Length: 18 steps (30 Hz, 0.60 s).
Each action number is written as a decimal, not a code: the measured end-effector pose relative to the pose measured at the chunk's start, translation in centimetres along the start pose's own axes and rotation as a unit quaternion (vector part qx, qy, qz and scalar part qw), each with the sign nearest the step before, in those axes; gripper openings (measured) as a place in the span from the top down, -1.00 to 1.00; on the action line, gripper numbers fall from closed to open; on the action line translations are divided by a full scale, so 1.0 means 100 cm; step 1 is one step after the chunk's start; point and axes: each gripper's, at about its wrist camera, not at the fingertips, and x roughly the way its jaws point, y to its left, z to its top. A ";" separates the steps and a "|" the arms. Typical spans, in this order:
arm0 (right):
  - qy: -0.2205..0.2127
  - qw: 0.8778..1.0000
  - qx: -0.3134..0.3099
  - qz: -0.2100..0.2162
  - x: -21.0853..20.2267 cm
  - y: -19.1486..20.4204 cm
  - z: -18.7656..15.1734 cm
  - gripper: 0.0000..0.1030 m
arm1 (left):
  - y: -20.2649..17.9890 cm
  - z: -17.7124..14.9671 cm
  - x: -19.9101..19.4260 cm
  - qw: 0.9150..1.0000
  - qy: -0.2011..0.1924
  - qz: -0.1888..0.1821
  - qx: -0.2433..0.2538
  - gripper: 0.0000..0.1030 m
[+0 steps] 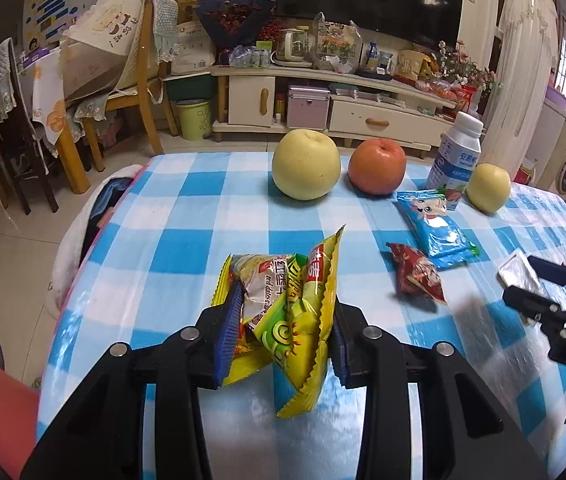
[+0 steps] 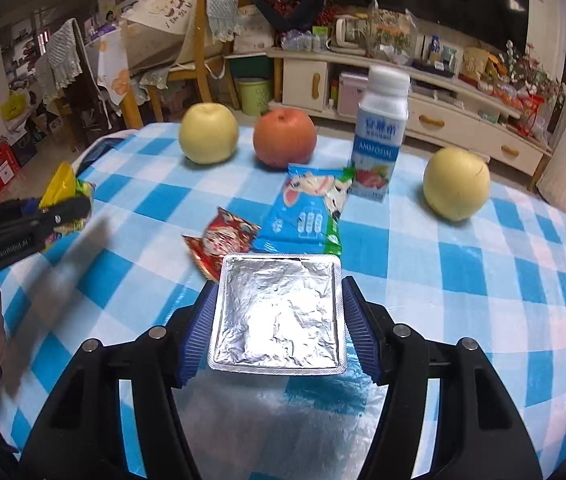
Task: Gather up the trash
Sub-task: 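Lift the snack packets and foil tray and carry them over the pink bucket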
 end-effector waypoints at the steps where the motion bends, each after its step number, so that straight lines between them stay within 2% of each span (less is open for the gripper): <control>1: -0.006 1.000 -0.003 0.002 -0.008 0.003 0.002 -0.22 | 0.002 -0.003 -0.008 1.000 0.000 0.001 -0.002 0.24; 11: -0.051 0.997 -0.049 0.024 -0.076 0.050 0.026 -0.22 | 0.039 -0.014 -0.077 0.999 -0.025 0.041 -0.016 0.23; 18: -0.078 0.992 -0.083 0.062 -0.103 0.108 0.042 -0.22 | 0.082 -0.022 -0.142 0.995 -0.047 0.077 -0.037 0.23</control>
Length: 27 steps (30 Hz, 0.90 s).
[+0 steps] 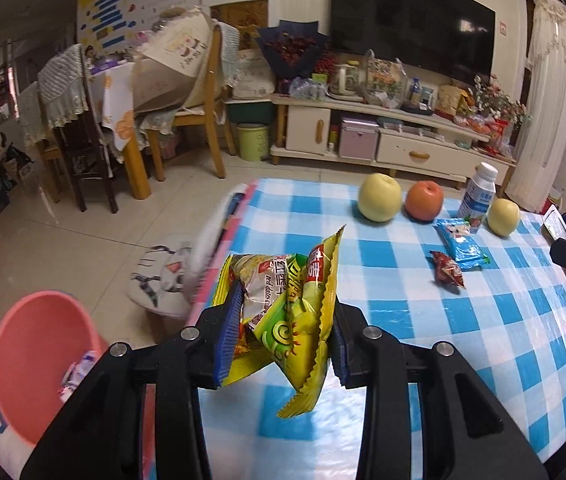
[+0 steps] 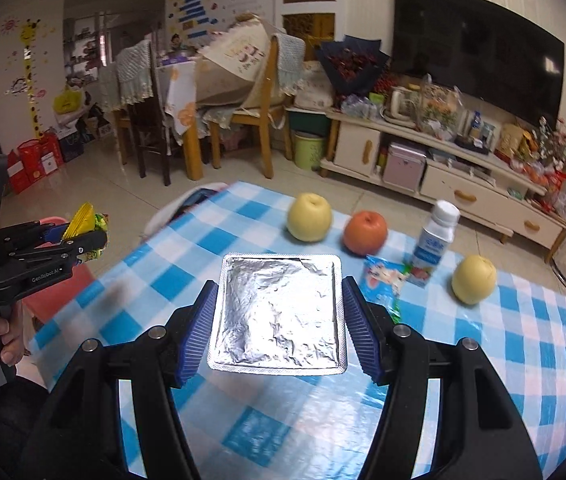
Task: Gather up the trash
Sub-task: 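Lift the snack packets and foil tray and carry them over the pink bucket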
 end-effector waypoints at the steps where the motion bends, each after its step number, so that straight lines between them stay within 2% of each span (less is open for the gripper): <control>1: -0.003 1.000 -0.007 0.008 -0.001 0.010 0.005 -0.22 | 0.009 0.000 -0.008 1.000 -0.003 0.006 -0.004 0.23; 13: -0.031 0.991 -0.079 0.108 0.010 0.138 0.058 -0.22 | 0.126 0.002 -0.090 0.994 -0.037 0.078 -0.062 0.23; 20: -0.039 0.978 -0.124 0.162 0.027 0.219 0.092 -0.22 | 0.183 -0.001 -0.110 0.990 -0.042 0.108 -0.086 0.24; 27: -0.042 0.967 -0.141 0.210 0.046 0.279 0.118 -0.22 | 0.230 -0.005 -0.120 0.985 -0.045 0.128 -0.105 0.24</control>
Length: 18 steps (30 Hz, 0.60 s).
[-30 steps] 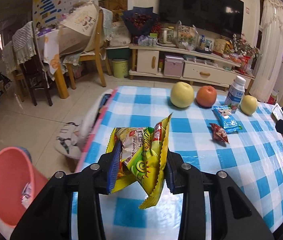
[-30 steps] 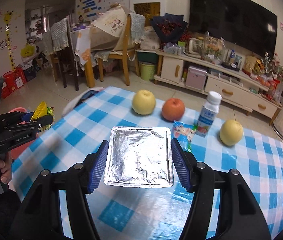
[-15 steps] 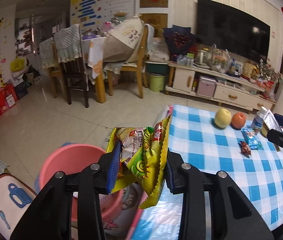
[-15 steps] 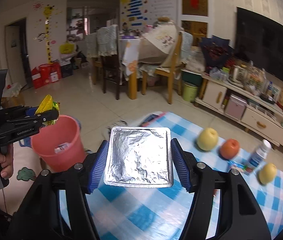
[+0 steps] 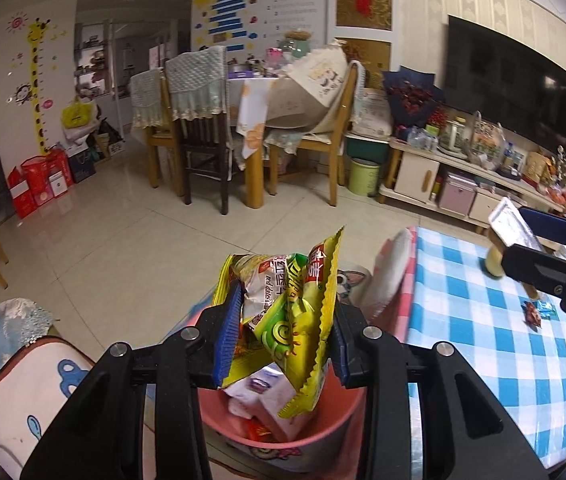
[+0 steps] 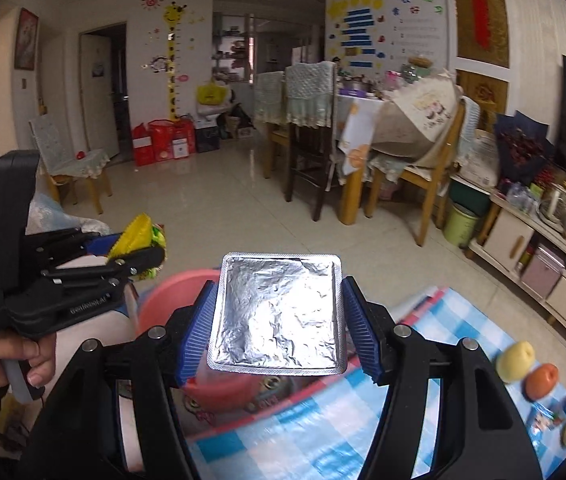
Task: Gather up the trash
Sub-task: 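Lift the snack packets and foil tray and carry them over the pink bucket, then open both grippers to drop the packets and foil tray into the bucket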
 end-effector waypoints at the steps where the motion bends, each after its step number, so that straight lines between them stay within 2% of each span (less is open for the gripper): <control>1: 0.000 1.000 -0.003 0.005 0.006 0.006 0.005 -0.22 | 0.007 0.001 0.000 1.000 -0.001 0.003 -0.003 0.24; 9: 0.010 0.999 -0.006 0.039 0.056 0.044 0.033 -0.23 | 0.043 0.007 0.010 1.000 -0.003 0.015 -0.018 0.24; 18: 0.021 0.998 0.002 0.053 0.082 0.053 0.038 -0.23 | 0.060 0.003 0.030 0.999 0.008 0.018 -0.028 0.24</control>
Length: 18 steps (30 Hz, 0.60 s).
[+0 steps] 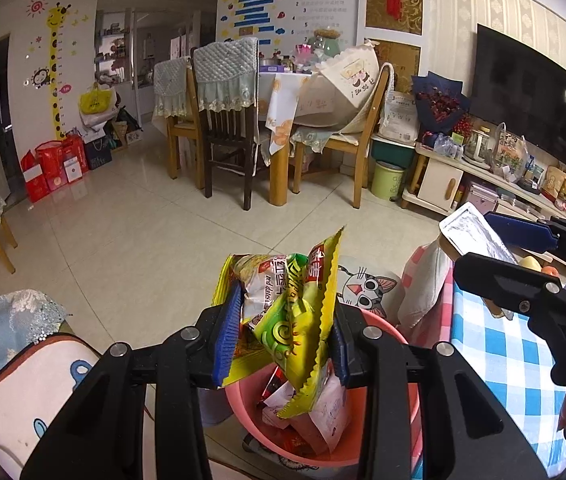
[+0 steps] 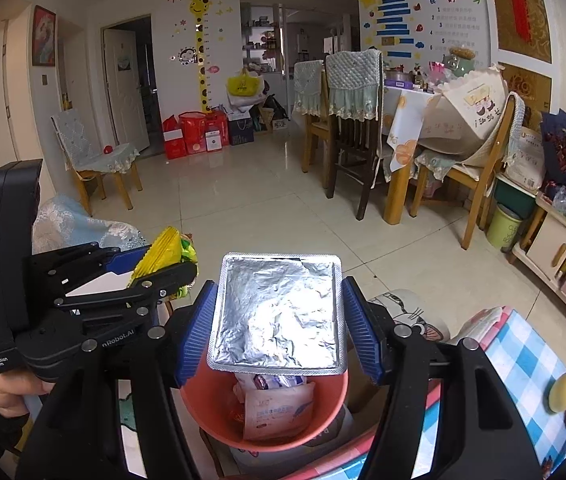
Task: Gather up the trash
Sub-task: 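Open both grippers to drop the packets and foil tray into the bucket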
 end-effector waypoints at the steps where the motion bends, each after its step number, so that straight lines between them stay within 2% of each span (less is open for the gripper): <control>1: 0.002 1.000 0.002 0.001 0.003 -0.001 0.000 -0.23 | 0.001 -0.001 0.004 1.000 0.003 -0.002 -0.001 0.24; 9: 0.022 0.999 0.032 0.021 0.033 -0.016 -0.006 -0.23 | -0.006 -0.009 0.043 0.999 0.035 -0.013 0.004 0.23; 18: 0.039 0.997 0.055 0.031 0.055 -0.030 -0.019 -0.25 | -0.006 -0.029 0.073 0.997 0.072 -0.006 0.003 0.21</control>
